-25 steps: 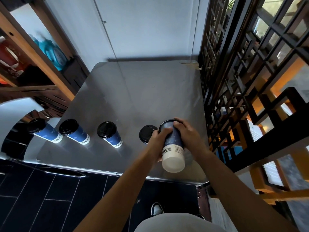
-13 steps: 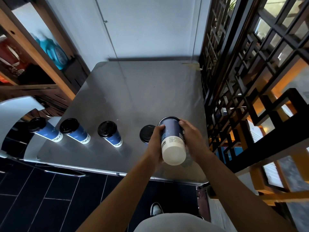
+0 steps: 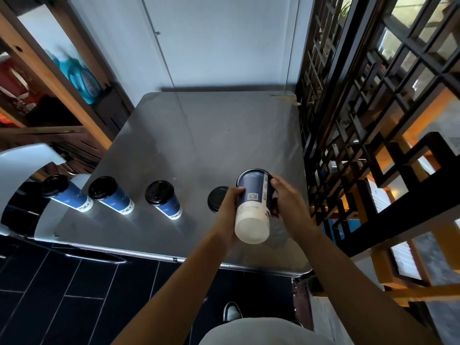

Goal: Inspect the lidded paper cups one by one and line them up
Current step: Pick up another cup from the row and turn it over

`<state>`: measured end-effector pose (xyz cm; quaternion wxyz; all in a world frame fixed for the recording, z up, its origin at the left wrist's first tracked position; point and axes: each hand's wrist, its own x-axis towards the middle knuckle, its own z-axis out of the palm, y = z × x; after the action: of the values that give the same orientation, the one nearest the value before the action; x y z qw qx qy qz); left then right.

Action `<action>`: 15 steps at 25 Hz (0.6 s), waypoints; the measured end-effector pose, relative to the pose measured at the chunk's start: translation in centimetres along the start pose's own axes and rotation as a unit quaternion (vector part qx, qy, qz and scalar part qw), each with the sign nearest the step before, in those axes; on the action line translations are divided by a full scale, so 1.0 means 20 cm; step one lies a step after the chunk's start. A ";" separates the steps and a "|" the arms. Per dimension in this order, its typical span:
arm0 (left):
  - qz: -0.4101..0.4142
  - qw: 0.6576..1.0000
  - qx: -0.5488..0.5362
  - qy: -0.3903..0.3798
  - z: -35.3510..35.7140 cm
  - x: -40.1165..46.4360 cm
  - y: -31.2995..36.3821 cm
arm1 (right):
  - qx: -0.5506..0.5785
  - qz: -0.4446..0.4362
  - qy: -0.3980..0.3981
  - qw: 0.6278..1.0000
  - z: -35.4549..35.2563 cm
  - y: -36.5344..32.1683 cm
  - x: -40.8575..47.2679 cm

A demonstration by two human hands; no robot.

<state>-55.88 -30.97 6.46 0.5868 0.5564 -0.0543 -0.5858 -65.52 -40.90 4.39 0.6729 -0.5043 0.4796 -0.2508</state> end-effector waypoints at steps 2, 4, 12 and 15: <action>0.002 0.999 -0.035 -0.010 0.00 0.00 -0.01 | 0.011 0.008 -0.005 1.000 0.01 0.01 -0.01; 0.011 0.998 -0.052 -0.021 0.01 0.00 0.00 | 0.023 0.005 0.000 1.000 0.03 0.00 -0.01; 0.062 0.997 0.051 0.018 -0.01 0.05 -0.06 | 0.041 -0.021 0.013 0.999 0.02 -0.02 0.01; 0.059 0.997 0.056 -0.006 -0.04 0.08 -0.09 | 0.013 -0.024 0.022 0.999 0.00 -0.02 0.04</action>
<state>-55.93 -31.12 3.88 0.5880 0.5811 -0.1234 -0.5490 -65.15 -41.74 4.50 0.6627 -0.5012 0.4787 -0.2837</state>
